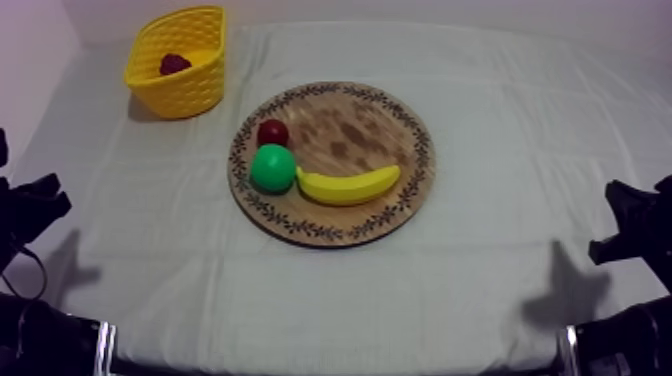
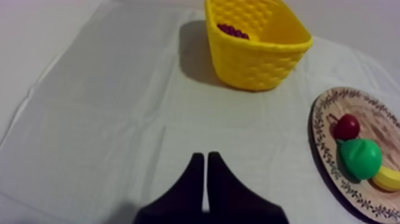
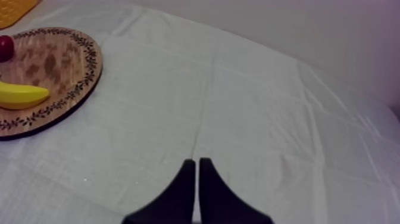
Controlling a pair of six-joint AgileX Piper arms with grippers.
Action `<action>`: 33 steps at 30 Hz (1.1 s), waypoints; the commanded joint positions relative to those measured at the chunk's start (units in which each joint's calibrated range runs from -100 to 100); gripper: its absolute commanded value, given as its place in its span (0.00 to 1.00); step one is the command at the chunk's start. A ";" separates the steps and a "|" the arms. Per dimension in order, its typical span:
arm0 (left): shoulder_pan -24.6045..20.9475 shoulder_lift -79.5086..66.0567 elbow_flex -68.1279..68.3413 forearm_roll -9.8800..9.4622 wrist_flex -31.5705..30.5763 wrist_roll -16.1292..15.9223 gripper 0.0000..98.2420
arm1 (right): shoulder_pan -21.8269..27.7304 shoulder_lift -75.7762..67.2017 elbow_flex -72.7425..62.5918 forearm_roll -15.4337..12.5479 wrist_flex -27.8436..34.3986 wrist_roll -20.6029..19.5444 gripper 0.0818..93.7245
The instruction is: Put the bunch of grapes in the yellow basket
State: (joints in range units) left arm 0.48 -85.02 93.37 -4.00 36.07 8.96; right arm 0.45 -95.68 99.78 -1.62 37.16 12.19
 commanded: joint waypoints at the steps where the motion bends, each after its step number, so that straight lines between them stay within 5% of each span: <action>1: -0.10 -5.40 0.27 -0.09 1.16 0.36 0.00 | 0.00 0.00 -0.01 -0.02 0.01 0.00 0.00; 12: -1.16 -14.35 1.19 0.15 5.60 0.53 0.00 | 0.00 0.00 -0.01 -0.02 0.01 0.00 0.00; 24: -0.09 -14.80 3.11 1.25 6.66 -5.01 0.00 | 0.00 0.00 -0.01 -0.02 0.01 0.02 0.00; 33: 0.43 -14.81 3.65 1.93 5.71 -5.62 0.00 | 0.00 0.00 -0.01 -0.02 0.01 0.00 0.00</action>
State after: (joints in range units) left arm 0.80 -99.80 96.97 -2.11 42.03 3.43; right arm 0.45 -95.68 99.78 -1.62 37.16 12.21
